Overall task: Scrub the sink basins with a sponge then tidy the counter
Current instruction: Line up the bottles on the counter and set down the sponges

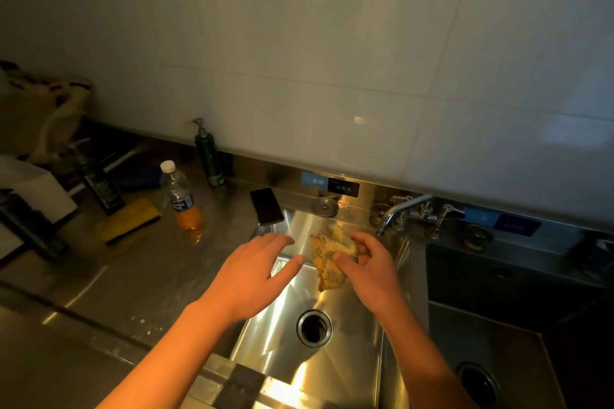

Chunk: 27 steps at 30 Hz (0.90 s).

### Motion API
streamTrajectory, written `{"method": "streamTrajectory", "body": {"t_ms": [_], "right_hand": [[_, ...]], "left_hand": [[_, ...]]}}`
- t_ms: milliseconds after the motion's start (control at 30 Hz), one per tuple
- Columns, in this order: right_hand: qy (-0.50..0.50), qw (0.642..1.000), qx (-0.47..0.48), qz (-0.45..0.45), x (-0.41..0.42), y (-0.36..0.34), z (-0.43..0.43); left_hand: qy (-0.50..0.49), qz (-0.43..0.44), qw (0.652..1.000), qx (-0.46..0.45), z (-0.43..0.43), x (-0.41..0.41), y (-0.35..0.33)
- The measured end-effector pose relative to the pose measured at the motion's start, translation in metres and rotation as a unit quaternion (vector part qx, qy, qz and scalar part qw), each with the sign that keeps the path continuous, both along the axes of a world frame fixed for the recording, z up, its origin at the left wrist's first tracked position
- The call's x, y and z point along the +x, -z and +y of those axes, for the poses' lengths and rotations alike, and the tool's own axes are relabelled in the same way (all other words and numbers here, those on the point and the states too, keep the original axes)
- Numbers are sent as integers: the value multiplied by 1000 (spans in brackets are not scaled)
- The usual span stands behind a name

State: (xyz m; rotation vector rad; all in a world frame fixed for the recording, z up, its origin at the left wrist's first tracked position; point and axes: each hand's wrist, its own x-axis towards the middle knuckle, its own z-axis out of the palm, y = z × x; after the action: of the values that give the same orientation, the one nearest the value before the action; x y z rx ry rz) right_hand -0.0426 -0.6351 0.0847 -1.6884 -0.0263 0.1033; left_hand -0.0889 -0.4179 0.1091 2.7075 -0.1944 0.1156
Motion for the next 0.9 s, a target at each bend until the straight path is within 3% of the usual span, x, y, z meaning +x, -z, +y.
{"method": "streamTrajectory", "body": {"t_ms": [467,700,900], "right_hand": [[-30,999,-5,36,9,35,79],[-35,997,-40,50,26,51,160],[32,995,-79,46,36,69,256]], "left_hand": [[-35,46,998,-22,77,-3,32],[-41,71,996,-24,170,37,55],[9,122,990,-66,260,65,83]]}}
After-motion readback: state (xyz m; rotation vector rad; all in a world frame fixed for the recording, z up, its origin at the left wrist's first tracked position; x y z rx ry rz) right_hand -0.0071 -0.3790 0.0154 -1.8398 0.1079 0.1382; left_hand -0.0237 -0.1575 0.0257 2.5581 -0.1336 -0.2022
